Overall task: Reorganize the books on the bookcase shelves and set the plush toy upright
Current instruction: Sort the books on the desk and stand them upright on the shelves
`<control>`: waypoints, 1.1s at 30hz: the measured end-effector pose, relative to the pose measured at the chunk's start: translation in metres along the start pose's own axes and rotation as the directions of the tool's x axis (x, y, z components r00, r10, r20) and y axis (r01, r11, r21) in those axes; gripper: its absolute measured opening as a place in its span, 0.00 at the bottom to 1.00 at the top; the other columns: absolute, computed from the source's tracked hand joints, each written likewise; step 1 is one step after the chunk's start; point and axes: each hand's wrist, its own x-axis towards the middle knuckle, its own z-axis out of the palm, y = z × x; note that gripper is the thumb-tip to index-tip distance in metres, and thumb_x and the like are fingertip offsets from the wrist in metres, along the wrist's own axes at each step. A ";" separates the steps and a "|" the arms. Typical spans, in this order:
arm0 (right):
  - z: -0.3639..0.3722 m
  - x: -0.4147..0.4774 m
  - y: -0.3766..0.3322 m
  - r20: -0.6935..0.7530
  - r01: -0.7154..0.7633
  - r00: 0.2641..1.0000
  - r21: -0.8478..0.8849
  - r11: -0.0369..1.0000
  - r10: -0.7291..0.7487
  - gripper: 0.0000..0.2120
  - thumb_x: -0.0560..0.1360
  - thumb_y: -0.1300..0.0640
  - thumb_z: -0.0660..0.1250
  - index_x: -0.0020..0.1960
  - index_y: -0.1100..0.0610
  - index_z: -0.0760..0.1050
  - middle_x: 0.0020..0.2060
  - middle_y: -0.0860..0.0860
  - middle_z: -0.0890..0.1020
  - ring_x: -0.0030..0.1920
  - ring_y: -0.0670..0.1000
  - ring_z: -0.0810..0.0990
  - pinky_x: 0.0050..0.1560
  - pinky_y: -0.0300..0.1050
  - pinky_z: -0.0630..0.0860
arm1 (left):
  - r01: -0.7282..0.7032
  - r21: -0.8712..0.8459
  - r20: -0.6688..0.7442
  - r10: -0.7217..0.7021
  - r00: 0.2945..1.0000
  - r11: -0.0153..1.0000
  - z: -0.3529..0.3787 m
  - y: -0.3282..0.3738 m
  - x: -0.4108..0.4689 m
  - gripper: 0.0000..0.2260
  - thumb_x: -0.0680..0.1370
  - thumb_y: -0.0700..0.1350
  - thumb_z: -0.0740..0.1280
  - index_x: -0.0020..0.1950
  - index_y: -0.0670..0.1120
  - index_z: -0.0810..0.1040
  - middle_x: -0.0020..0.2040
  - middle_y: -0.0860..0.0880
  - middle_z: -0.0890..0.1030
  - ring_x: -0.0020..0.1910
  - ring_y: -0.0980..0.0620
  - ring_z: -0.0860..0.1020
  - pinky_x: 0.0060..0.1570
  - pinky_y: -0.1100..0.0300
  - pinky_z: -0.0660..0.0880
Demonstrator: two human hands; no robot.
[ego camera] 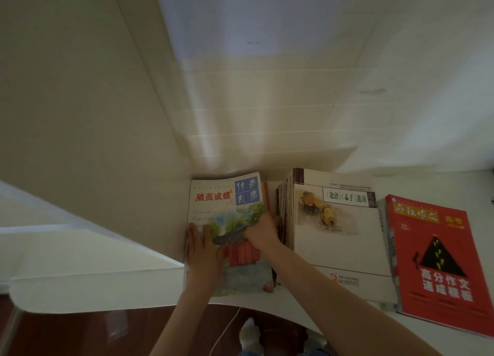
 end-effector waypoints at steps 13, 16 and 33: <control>-0.023 -0.019 -0.011 0.122 -0.024 0.992 0.338 0.941 -0.018 0.48 0.67 0.70 0.74 0.74 0.63 0.45 0.65 0.59 0.73 0.67 0.57 0.71 0.61 0.47 0.72 | -0.125 -0.041 -0.132 0.119 0.984 0.991 -0.004 -0.006 0.000 0.32 0.82 0.55 0.46 0.52 0.28 0.78 0.49 0.23 0.76 0.45 0.24 0.77 0.36 0.34 0.74; -0.023 -0.023 -0.014 0.152 -0.066 0.988 0.422 0.904 0.001 0.30 0.68 0.66 0.75 0.67 0.65 0.68 0.59 0.58 0.79 0.60 0.55 0.78 0.50 0.41 0.77 | 0.058 -0.132 -0.072 -0.068 0.995 0.990 -0.024 0.002 -0.003 0.33 0.79 0.59 0.50 0.70 0.32 0.64 0.71 0.27 0.59 0.70 0.29 0.60 0.68 0.40 0.60; -0.113 -0.121 -0.054 0.191 0.056 0.951 0.670 0.740 -0.245 0.22 0.65 0.62 0.76 0.58 0.58 0.78 0.49 0.55 0.85 0.48 0.57 0.84 0.50 0.53 0.81 | -0.045 -0.692 -0.250 -0.180 0.951 0.721 -0.115 0.054 -0.063 0.33 0.76 0.55 0.63 0.77 0.50 0.51 0.57 0.55 0.73 0.52 0.55 0.76 0.50 0.61 0.74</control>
